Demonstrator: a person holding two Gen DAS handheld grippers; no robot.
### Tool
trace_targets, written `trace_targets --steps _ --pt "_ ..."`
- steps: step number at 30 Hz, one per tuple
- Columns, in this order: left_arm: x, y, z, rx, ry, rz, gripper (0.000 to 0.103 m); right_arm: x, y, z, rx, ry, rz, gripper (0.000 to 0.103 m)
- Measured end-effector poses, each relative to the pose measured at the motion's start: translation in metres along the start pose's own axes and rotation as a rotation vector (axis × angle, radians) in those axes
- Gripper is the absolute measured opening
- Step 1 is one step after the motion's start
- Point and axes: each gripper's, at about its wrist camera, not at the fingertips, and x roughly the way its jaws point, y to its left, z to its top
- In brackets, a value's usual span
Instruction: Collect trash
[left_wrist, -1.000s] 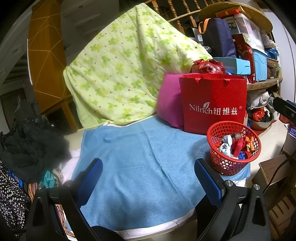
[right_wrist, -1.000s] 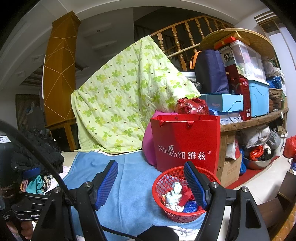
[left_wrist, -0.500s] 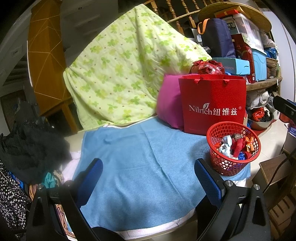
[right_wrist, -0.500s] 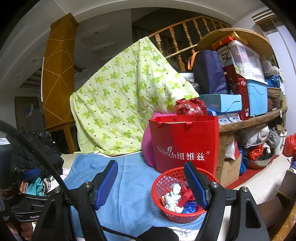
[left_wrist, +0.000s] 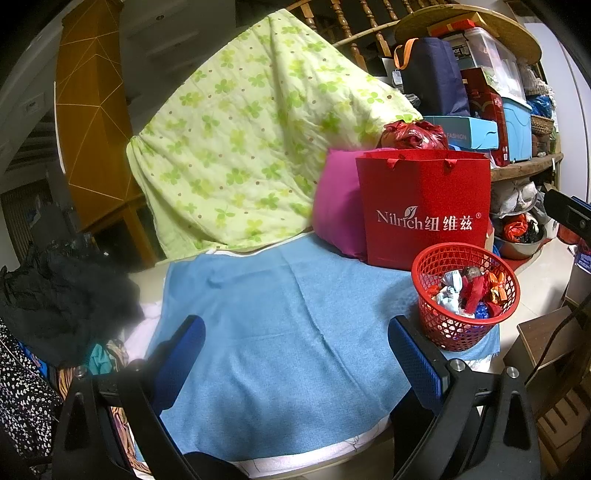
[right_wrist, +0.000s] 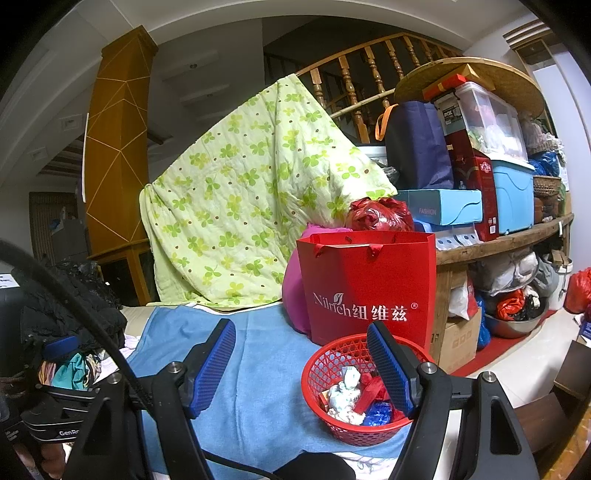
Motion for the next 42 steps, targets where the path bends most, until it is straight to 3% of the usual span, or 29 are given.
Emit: trace_targets --steps 42 --pt "-0.0010 -0.0039 -0.0005 0.010 0.002 -0.005 0.099 -0.0027 -0.0016 0.0003 0.008 0.002 -0.008 0.077"
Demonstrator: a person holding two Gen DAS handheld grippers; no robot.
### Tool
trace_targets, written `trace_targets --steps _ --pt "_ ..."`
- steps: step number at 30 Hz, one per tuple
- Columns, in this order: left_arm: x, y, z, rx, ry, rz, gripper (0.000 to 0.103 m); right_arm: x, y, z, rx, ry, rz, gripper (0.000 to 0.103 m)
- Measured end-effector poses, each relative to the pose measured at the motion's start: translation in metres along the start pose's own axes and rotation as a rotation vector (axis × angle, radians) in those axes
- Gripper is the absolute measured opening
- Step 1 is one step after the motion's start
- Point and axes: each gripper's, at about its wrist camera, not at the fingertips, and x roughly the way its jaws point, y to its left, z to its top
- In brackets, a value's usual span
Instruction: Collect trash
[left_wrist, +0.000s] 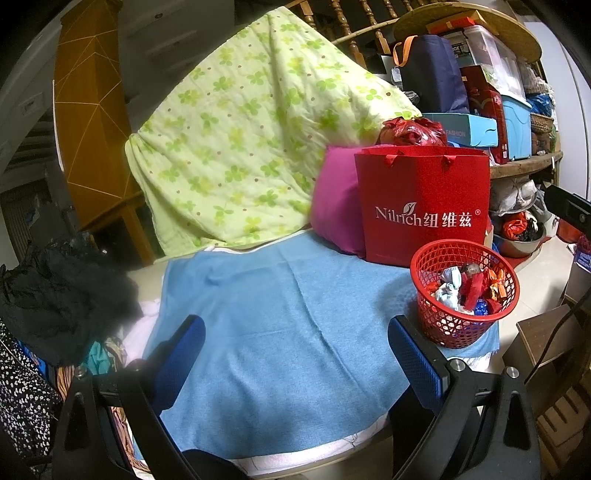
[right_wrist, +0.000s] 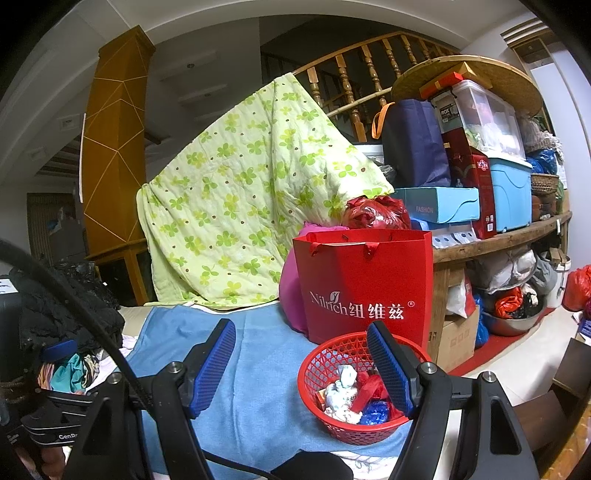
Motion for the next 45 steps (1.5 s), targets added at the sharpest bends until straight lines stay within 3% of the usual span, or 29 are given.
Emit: trace_targets --steps 33,45 --pt "-0.001 -0.004 0.001 0.018 -0.009 0.000 0.099 0.002 -0.006 -0.002 0.008 -0.005 -0.004 0.077" --pt "0.003 -0.022 0.009 0.058 -0.009 -0.003 0.099 0.004 -0.021 -0.009 0.025 -0.009 -0.040 0.077"
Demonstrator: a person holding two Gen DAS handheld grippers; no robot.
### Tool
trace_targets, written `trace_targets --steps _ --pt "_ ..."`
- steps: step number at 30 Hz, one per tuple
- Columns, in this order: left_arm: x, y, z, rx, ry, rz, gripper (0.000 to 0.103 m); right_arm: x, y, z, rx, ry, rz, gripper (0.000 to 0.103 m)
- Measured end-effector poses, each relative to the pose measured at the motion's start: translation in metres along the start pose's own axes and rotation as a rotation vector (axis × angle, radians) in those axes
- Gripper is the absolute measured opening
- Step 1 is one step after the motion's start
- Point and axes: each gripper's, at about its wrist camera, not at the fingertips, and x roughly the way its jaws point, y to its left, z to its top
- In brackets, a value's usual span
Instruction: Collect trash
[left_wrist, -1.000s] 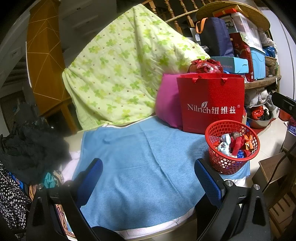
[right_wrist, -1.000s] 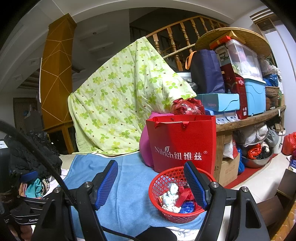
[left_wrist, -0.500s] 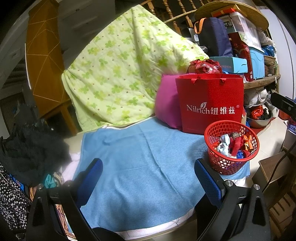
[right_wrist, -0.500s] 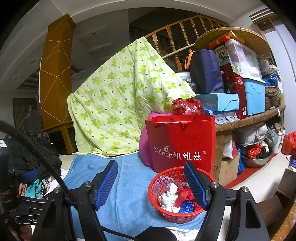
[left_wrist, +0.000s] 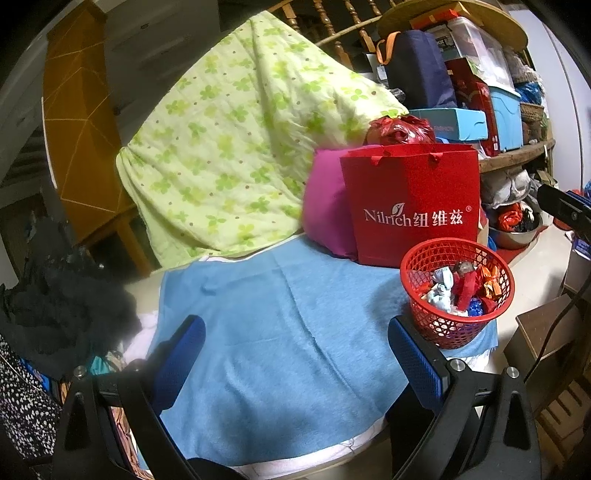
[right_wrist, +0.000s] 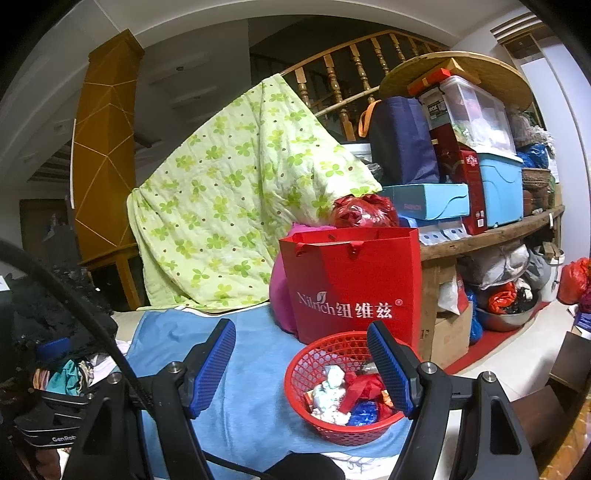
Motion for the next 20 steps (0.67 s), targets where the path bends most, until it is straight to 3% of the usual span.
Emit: trace_targets --steps 11,20 --pt "0.010 -0.033 0.011 0.070 -0.003 -0.020 0.099 0.000 -0.033 -0.005 0.029 -0.020 -0.061 0.077" --pt "0.054 -0.047 0.013 0.073 0.025 -0.159 0.099 0.029 -0.053 -0.015 0.046 0.048 -0.151 0.077"
